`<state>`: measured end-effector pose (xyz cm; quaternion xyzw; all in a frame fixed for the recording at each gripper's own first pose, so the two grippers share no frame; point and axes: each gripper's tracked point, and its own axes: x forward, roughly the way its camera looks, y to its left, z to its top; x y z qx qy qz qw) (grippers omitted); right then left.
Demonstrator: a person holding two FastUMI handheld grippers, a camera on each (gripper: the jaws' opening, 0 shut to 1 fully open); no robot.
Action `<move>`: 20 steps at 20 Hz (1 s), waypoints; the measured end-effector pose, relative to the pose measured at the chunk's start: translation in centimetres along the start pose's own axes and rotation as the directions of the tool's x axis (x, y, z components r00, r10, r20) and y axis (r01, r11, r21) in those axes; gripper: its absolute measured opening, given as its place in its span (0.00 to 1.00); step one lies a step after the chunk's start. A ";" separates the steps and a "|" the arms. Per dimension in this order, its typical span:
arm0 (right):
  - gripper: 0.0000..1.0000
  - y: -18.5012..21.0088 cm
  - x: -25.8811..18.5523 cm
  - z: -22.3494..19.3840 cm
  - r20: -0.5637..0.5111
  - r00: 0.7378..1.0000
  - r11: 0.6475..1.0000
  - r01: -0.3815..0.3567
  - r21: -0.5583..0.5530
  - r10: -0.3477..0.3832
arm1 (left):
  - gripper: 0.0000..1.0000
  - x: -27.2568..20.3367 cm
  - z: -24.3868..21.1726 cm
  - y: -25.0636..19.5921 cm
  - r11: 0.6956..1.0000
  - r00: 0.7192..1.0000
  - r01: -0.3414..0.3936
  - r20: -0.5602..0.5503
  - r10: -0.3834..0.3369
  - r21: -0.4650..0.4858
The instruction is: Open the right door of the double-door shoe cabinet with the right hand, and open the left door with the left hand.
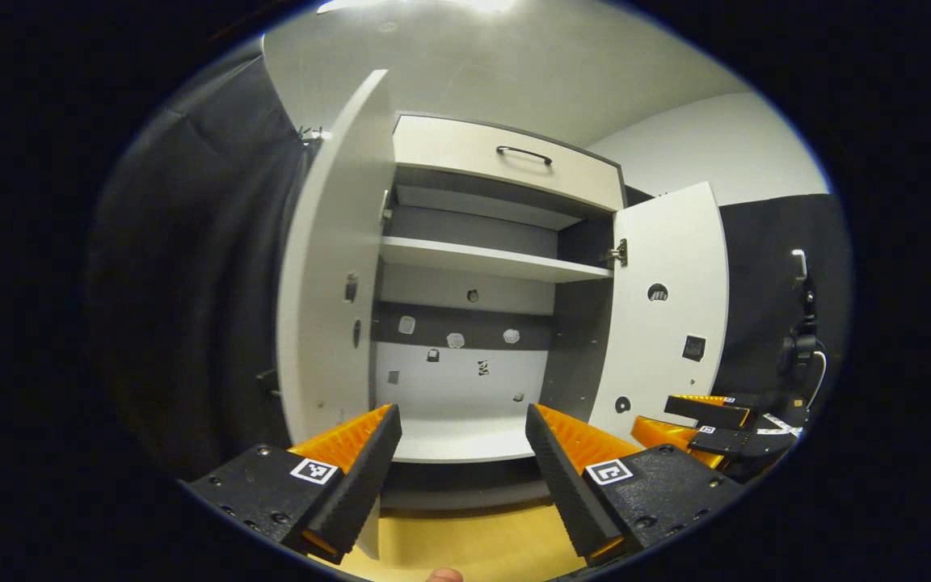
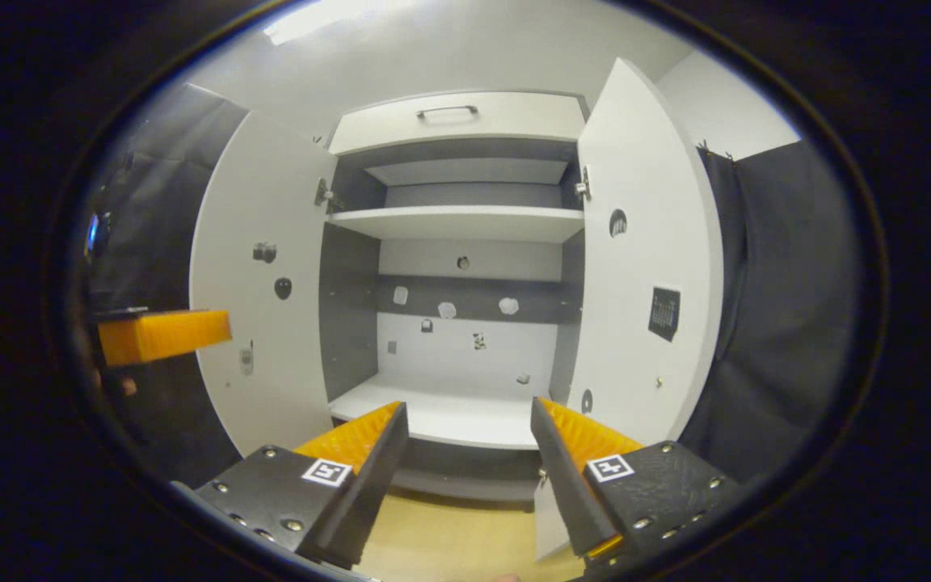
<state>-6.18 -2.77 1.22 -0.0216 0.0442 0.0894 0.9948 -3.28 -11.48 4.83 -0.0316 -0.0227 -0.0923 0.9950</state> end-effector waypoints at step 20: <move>0.96 1.7 1.2 3.7 0.112 0.993 0.997 0.036 0.070 -0.044 | 0.95 4.6 -0.7 -1.3 0.999 1.000 0.027 0.013 -0.027 0.040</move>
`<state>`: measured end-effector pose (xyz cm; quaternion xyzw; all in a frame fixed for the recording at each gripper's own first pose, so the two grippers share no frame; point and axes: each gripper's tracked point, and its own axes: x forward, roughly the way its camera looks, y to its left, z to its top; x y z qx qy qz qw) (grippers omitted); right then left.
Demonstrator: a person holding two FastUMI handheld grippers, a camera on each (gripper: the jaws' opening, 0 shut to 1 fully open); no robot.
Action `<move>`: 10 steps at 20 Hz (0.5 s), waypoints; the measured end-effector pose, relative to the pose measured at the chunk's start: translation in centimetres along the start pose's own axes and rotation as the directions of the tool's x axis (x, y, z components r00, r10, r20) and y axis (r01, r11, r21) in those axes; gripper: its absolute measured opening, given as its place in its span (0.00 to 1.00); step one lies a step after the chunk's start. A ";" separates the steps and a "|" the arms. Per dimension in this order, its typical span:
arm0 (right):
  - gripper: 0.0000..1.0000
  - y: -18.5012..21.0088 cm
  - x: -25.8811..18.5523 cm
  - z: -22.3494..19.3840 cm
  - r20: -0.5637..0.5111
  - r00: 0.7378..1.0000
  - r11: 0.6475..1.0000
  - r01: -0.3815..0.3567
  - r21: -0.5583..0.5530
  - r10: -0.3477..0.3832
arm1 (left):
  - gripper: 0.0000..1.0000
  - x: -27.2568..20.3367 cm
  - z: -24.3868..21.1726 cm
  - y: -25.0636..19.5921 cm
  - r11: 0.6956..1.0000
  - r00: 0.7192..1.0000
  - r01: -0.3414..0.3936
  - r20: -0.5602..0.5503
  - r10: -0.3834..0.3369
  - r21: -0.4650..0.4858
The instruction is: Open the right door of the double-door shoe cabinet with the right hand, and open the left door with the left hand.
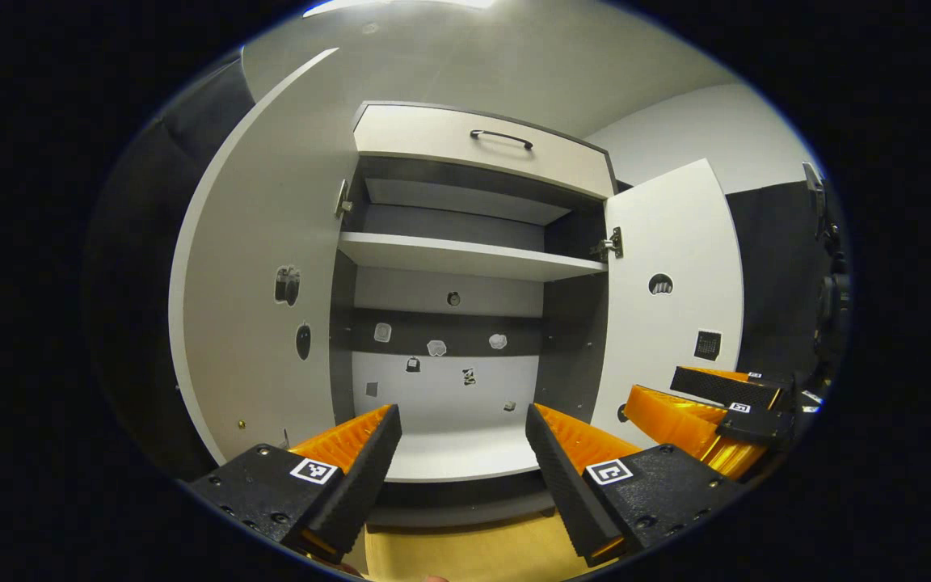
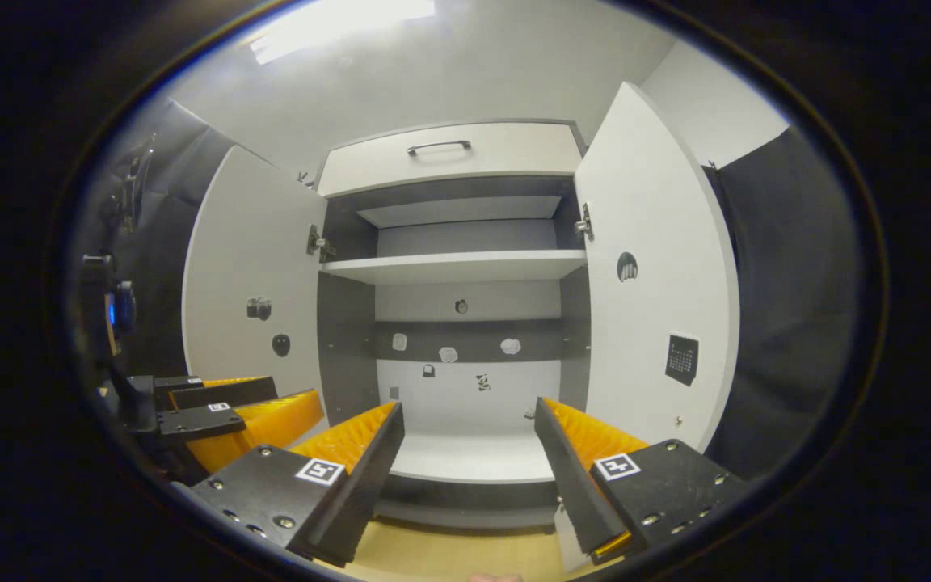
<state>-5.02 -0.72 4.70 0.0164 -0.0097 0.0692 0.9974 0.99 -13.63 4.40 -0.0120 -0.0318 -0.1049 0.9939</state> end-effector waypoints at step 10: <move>0.96 0.6 -0.3 -0.6 0.005 1.000 1.000 0.009 -0.010 -0.009 | 0.96 0.0 -0.7 -0.2 0.999 0.999 0.035 -0.017 -0.034 0.031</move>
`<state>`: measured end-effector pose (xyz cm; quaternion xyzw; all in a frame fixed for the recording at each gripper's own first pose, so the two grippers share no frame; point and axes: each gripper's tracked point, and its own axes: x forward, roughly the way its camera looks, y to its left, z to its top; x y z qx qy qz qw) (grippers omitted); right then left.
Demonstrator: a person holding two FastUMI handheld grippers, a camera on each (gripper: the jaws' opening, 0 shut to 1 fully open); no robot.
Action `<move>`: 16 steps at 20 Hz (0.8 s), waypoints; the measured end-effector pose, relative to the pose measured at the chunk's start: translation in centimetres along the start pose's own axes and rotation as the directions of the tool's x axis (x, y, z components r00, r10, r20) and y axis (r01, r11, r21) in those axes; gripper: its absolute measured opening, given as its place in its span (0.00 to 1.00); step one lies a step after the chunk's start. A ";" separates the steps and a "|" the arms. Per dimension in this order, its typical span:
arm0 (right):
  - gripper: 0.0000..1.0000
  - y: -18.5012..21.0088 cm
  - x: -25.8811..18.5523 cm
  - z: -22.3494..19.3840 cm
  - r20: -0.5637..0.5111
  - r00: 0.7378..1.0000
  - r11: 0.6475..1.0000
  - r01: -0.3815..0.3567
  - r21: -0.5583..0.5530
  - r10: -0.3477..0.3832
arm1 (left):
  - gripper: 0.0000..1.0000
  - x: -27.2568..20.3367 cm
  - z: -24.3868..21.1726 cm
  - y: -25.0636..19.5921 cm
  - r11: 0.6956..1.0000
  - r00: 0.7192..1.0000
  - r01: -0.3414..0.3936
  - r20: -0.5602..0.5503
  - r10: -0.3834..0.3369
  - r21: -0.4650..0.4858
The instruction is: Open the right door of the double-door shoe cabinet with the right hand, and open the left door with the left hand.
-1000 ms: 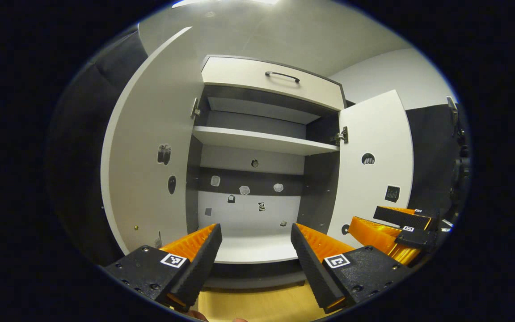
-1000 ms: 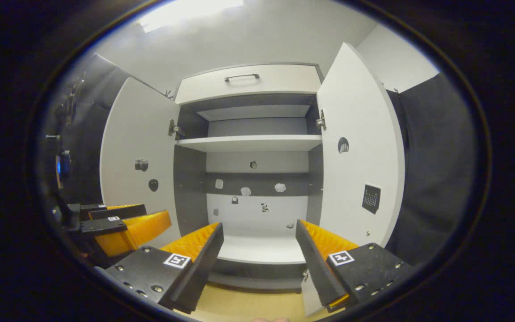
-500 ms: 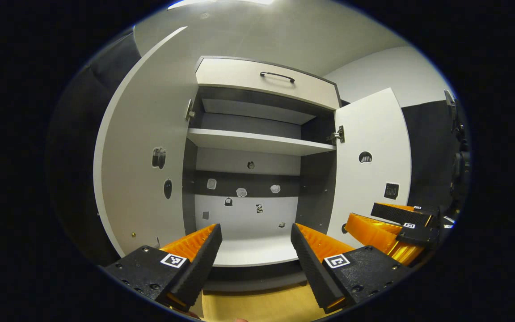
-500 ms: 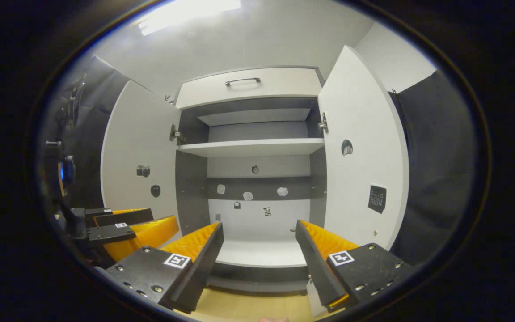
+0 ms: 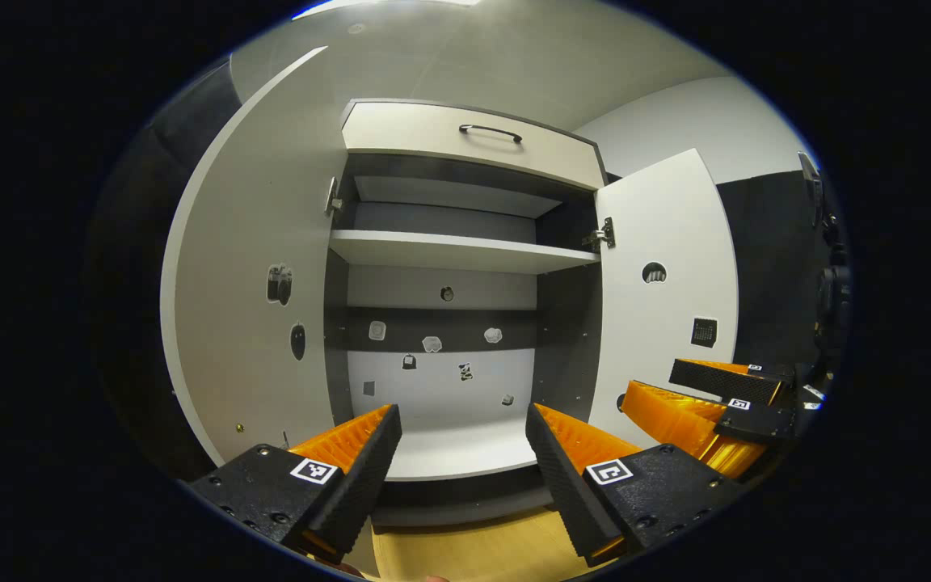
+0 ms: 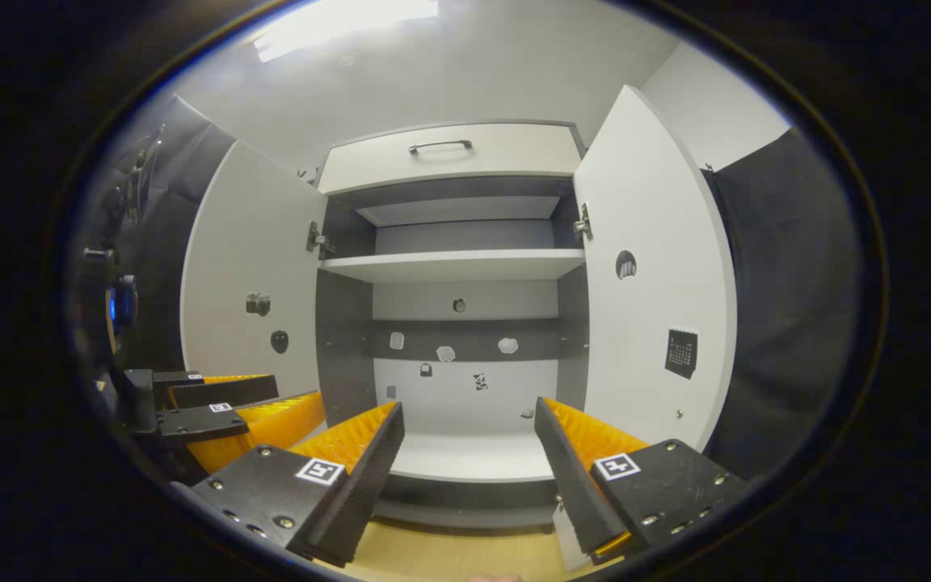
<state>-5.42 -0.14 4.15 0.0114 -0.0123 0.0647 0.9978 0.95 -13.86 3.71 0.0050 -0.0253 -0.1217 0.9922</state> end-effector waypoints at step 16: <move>0.96 -2.8 -2.5 0.8 0.015 0.997 0.997 0.072 0.005 -0.072 | 0.96 0.8 0.4 -4.4 0.994 0.994 0.109 0.019 -0.109 -0.009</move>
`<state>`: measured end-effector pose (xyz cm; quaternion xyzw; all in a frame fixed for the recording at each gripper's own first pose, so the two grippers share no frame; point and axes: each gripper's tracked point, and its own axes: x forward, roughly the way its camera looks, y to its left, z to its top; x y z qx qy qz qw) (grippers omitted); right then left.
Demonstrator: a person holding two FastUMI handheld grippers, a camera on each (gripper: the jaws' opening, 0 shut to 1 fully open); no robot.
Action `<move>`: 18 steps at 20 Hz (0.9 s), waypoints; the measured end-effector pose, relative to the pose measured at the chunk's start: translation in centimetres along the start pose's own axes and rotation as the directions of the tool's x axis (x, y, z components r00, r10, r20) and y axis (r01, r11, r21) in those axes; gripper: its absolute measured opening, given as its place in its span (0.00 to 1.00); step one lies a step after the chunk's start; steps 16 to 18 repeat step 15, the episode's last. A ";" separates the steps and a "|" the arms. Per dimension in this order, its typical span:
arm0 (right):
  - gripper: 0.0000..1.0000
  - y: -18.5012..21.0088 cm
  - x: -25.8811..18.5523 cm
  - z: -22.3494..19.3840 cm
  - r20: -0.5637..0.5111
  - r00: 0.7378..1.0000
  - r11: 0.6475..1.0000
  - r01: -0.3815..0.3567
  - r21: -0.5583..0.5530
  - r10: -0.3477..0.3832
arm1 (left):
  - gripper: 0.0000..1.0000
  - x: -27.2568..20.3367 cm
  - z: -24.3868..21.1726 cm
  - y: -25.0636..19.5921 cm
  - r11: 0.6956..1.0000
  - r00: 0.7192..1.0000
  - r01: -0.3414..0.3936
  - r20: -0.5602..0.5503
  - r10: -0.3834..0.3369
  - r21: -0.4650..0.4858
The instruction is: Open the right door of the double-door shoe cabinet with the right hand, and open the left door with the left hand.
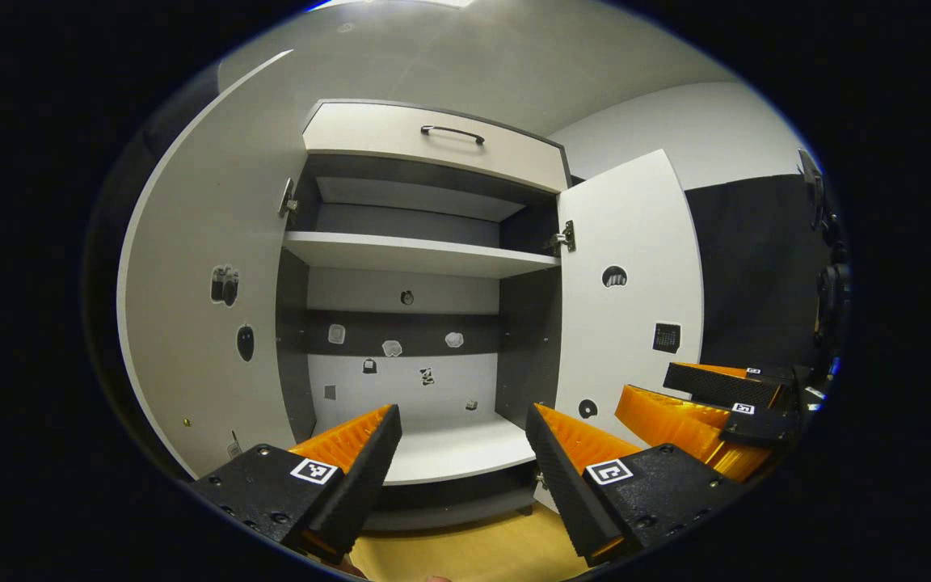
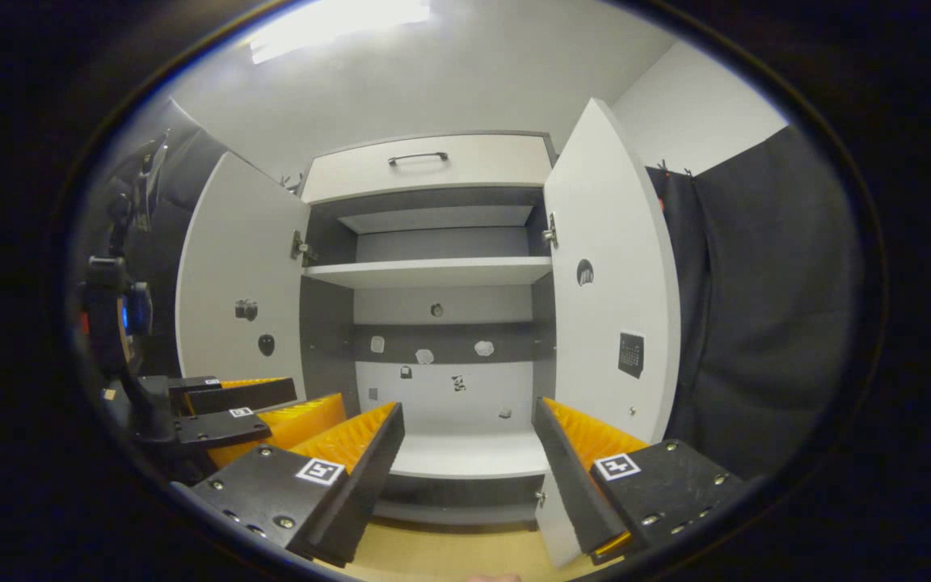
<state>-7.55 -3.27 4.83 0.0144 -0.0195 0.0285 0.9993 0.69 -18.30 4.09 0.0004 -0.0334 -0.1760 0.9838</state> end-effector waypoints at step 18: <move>0.97 0.2 0.1 -0.1 0.010 1.000 1.000 -0.013 0.008 0.013 | 0.96 -0.3 -0.6 0.7 0.999 0.999 -0.034 -0.020 0.035 0.019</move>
